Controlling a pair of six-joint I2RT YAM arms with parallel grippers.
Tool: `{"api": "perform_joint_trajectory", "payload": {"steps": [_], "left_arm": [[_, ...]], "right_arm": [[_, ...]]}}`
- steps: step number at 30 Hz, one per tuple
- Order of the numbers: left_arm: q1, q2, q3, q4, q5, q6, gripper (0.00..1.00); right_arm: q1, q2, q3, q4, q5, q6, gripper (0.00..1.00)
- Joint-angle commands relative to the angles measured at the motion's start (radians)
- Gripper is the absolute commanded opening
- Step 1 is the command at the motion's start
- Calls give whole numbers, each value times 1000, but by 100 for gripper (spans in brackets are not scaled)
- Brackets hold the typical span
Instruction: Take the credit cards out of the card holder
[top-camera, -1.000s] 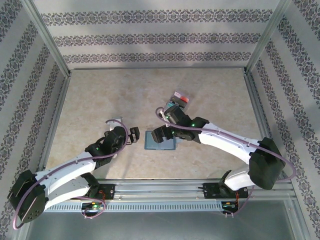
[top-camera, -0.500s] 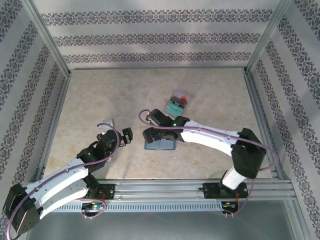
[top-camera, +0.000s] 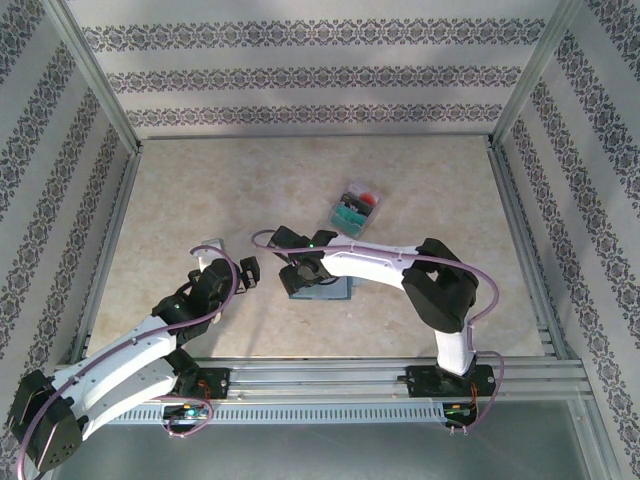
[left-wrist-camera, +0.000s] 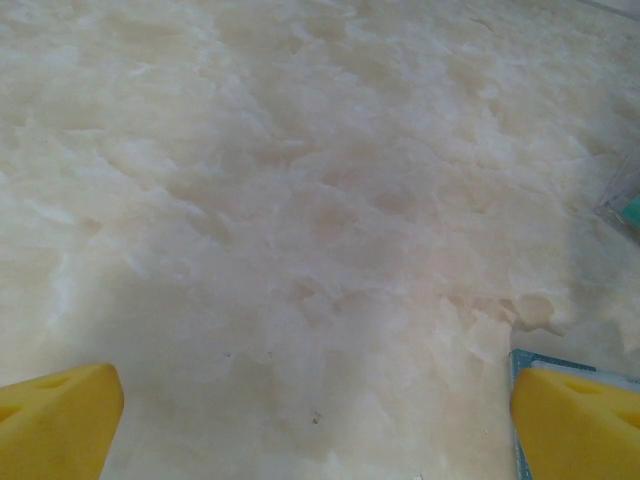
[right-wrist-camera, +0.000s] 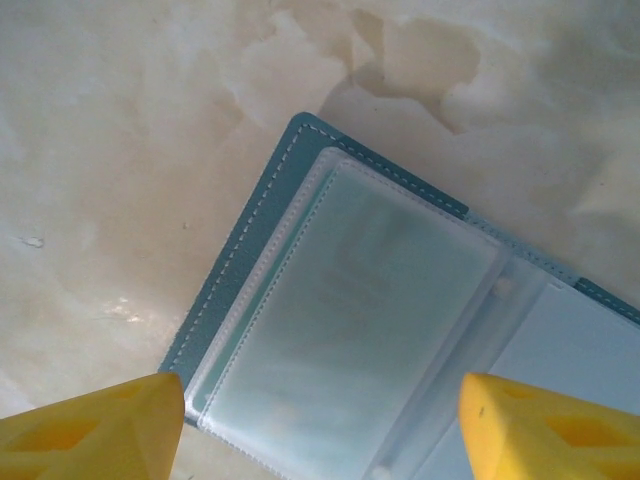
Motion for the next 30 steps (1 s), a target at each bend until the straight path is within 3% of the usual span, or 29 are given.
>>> {"api": "perform_joint_trajectory", "payload": {"steps": [1,14,19,23,30], "left_arm": [[17,1,3,-35,-10,-13,99],[20,38,-2,-3,11,-16,99],[21,36,-1,-2,13,-14,99],[21,35,1,-2,16,-13,99],[22,30,8,-6,23,-8,99]], "right_arm": [[8,32,27,-42,24,28,72],[8,87,31,-43,34,29,69],[8,90,28,-52,51,32,62],[8,75,19,-55,77,36,48],[4,40,9,-78,137,41,49]]}}
